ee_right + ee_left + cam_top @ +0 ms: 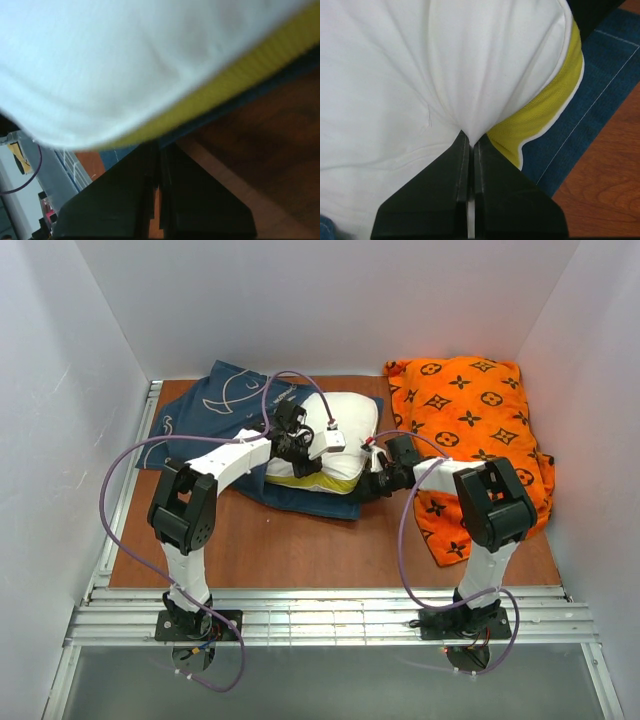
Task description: Put the pillow into the pillowcase
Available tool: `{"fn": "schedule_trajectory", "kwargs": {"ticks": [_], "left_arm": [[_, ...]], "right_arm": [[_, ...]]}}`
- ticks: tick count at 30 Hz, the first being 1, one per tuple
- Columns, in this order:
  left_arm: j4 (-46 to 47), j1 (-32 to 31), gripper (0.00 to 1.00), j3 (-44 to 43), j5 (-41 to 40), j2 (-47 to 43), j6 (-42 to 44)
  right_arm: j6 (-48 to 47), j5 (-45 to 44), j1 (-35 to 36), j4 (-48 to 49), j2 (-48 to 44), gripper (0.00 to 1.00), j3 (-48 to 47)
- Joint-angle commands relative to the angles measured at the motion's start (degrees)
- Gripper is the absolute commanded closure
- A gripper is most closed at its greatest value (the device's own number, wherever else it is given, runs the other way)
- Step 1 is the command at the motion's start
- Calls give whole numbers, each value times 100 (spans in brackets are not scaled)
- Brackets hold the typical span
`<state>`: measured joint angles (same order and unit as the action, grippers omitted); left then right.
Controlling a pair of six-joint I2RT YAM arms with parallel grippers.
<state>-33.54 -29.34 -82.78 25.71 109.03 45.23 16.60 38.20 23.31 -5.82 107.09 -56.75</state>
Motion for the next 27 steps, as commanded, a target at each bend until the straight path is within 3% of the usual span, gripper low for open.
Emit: {"fn": "schedule_trajectory", "kwargs": {"ticks": [1, 4, 8, 12, 13, 16, 17, 19, 20, 21, 22, 23, 24, 27], "left_arm": [[-634, 113, 100, -405, -485, -137, -120], [-1223, 183, 100, -283, -1232, -294, -32], [-1629, 446, 100, 638, -2183, -943, -6], [-1568, 763, 100, 1089, -3133, -1087, -294], [-1655, 807, 100, 1028, -3117, -982, -461], [-2024, 816, 100, 720, -1530, -892, -1103], [-1964, 686, 94, 746, -1221, -927, -1244], [-1702, 597, 76, 834, -552, -1277, -1437], [-1439, 605, 68, 860, -550, -1488, -1656], [-1201, 640, 48, 869, -768, -1647, -1928], [-833, 675, 42, 773, -979, -1840, -2000], [-708, 693, 38, 668, -1224, -1868, -2036], [-593, 702, 31, 580, -1958, -1851, -2036], [-208, 798, 29, 193, -3078, -1386, -1782]], "right_arm": [[-78, 127, -247, 204, -922, 99, 137], [-25, 275, -800, 187, -1716, 99, 261], [-376, 329, -1442, -357, -2349, 99, 270], [-772, 478, -1496, -919, -2824, 99, 576], [-807, 539, -1444, -929, -2869, 99, 691], [-1211, 793, -1119, -964, -2781, 99, 771], [-1255, 812, -1066, -895, -2746, 98, 684], [-1159, 516, -890, -754, -2667, 69, 289], [-1133, 418, -846, -675, -2606, 59, 122], [-1020, 295, -724, -631, -2440, 46, -36], [-975, 120, -662, -578, -2334, 32, -334], [-896, 66, -592, -438, -2211, 29, -432], [-791, -13, -434, -385, -1923, 26, -538], [-466, -119, -152, -183, -1159, 27, -854]]}}
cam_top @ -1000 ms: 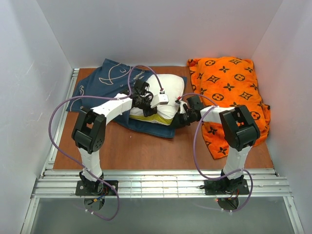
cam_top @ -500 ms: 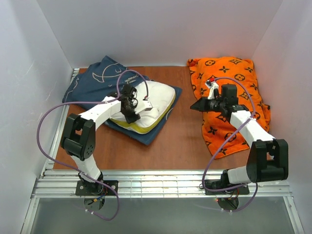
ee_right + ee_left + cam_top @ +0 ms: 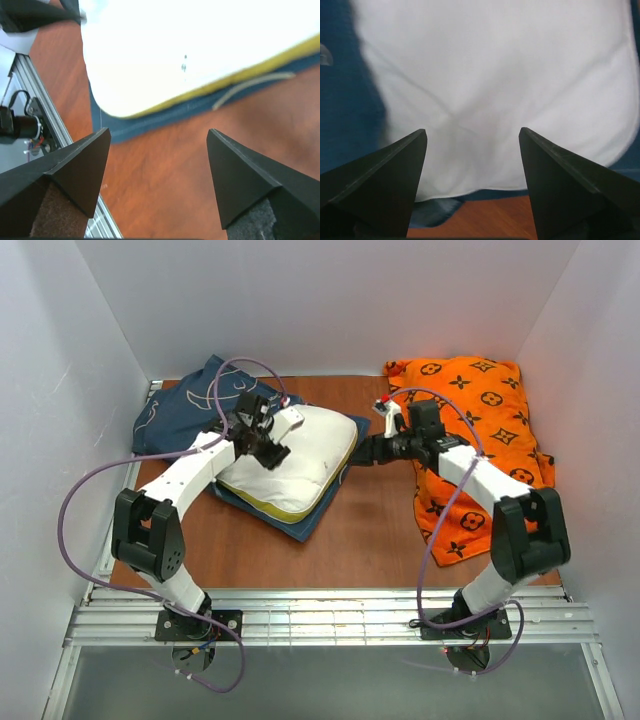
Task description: Put the pillow into the pillowcase
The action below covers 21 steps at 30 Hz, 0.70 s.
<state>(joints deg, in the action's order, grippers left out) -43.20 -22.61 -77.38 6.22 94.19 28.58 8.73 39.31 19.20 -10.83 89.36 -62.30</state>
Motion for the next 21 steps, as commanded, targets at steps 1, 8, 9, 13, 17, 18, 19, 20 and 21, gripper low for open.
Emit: {"fn": "schedule_trajectory", "kwargs": {"ticks": [1, 8, 9, 13, 17, 18, 19, 20, 21], "left_arm": [[830, 221, 29, -408, -1688, 230, 145], [1383, 758, 27, -550, -2571, 1399, 876], [1471, 802, 27, -558, -2660, 1565, 973], [2113, 977, 28, -567, -3293, 1813, 1492], [2570, 1066, 33, -559, -3522, 1787, 1852], [2719, 1066, 35, -541, -3574, 1769, 2010], [2755, 1066, 35, -558, -3601, 1743, 2072], [2756, 1066, 35, -576, -3610, 1725, 2099], [2756, 1066, 36, -576, -3628, 1717, 2143]], "right_arm": [[522, -205, 294, 353, 818, 27, -465], [963, -55, 567, 538, 2163, 26, -1152], [981, -55, 593, 529, 2217, 26, -1170], [964, -81, 673, 529, 2314, 27, -1091], [920, -134, 699, 529, 2340, 29, -942], [876, -125, 708, 529, 2358, 30, -933], [876, -134, 708, 521, 2358, 30, -924], [885, -134, 699, 521, 2332, 30, -915], [876, -108, 708, 512, 2305, 30, -915]]}}
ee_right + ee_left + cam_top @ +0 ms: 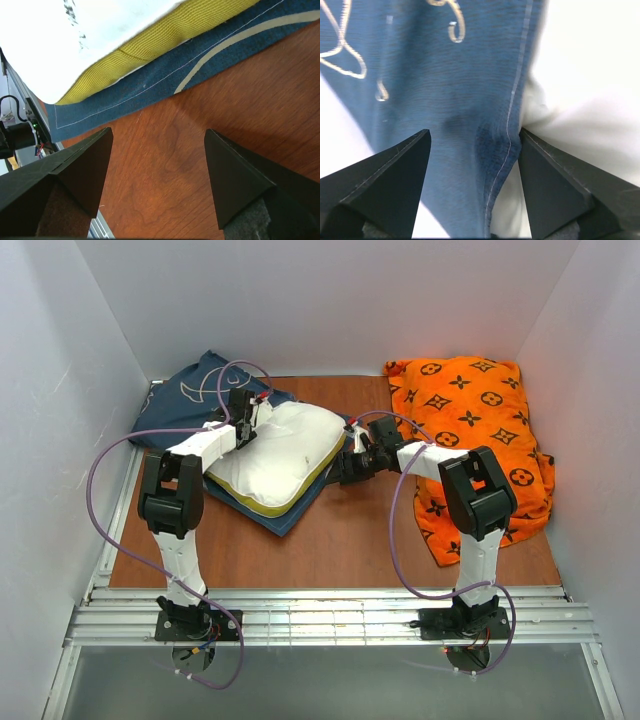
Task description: Put the pillow into the pillowcase
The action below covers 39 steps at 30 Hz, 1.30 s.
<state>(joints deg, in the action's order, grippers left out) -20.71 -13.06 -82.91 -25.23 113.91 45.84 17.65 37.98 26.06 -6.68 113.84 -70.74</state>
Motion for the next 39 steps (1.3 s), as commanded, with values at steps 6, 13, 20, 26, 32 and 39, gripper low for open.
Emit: {"fn": "schedule_trajectory", "kwargs": {"ticks": [6, 13, 20, 26, 32, 39], "left_arm": [[559, 172, 45, 82, -597, -308, 812], [122, 225, 99, -101, 67, -308, 707], [-2697, -451, 100, -1375, 3295, -184, -936], [-3079, -1629, 100, -1736, 5123, -466, -1894], [-2564, -1280, 100, -1053, 5371, -395, -2307], [-1832, -680, 100, 64, 4546, -598, -2518]], "right_arm": [[2, 96, 13, 96, -266, 30, -98], [-33, 166, 48, 149, -328, 31, -63], [247, 263, 197, 589, 348, 34, -659], [493, 534, 364, 606, 859, 35, -1407], [872, 729, 479, 1318, 359, 42, -863], [582, 719, 189, 1213, -115, 44, -335]]}}
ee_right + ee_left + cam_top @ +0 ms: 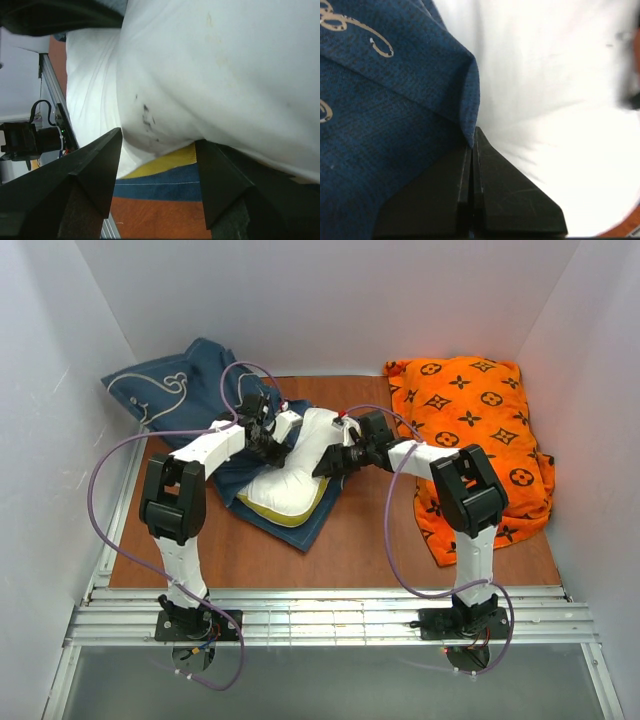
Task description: Put the pillow into the pillowcase
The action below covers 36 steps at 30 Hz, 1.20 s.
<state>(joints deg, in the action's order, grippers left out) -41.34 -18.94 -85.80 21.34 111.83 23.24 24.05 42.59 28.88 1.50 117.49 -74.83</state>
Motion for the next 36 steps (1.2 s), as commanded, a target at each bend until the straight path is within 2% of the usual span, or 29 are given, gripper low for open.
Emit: {"fn": "schedule_trajectory", "kwargs": {"ticks": [1, 3, 4, 6, 7, 8, 10, 11, 14, 17, 18, 23, 28, 29, 31, 34, 36], "left_arm": [[284, -92, 100, 397, -496, -355, -346], [381, -92, 100, 424, -849, -198, -513], [407, -84, 100, 424, -990, -171, -540], [408, -92, 85, 424, -1202, -179, -523], [382, -84, 76, 406, -1203, -231, -523], [355, -84, 58, 363, -1107, -319, -497], [364, -92, 49, 266, -1132, -678, -453], [312, -110, 36, 222, -1045, -793, -409], [223, -259, 32, 125, -1194, -1259, -180], [135, -417, 30, 177, -1063, -1610, -127], [135, -487, 22, 221, -975, -1699, -110], [521, -944, 21, 670, -1089, -1937, -197], [584, -971, 24, 599, -606, -1858, -418], [540, -1058, 23, 721, -457, -1901, -356], [505, -1234, 22, 1028, -456, -2173, -59], [496, -1919, 20, 1968, -1060, -2647, 750], [530, -2604, 20, 2608, -1614, -2841, 1110]], "right_arm": [[-93, 276, -137, 265, -586, 44, 100], [-488, 171, -199, -104, -1015, 41, 126], [-637, 127, -208, -584, -1192, 40, 161], [-893, -135, -234, -1130, -1665, 32, 398], [-955, -137, -234, -1282, -1825, 32, 512], [-1007, -389, -243, -1431, -1974, 28, 626], [-1148, -741, -243, -1617, -2309, 26, 1127], [-1209, -1048, -243, -1687, -2362, 26, 1311], [-1429, -1375, -295, -1662, -2258, 31, 1629], [-1342, -1778, -304, -1468, -1942, 29, 1472], [-1264, -1789, -322, -1433, -1740, 28, 1375], [-641, -2123, -322, -1301, -1133, 28, 919], [2, -1509, -331, -565, -368, 43, 1084], [72, -1447, -322, -476, -324, 49, 1189], [100, -1359, -357, -379, -314, 50, 1260], [161, -1323, -436, -273, -595, 55, 1479], [214, -1253, -480, -229, -753, 59, 1550]]}}
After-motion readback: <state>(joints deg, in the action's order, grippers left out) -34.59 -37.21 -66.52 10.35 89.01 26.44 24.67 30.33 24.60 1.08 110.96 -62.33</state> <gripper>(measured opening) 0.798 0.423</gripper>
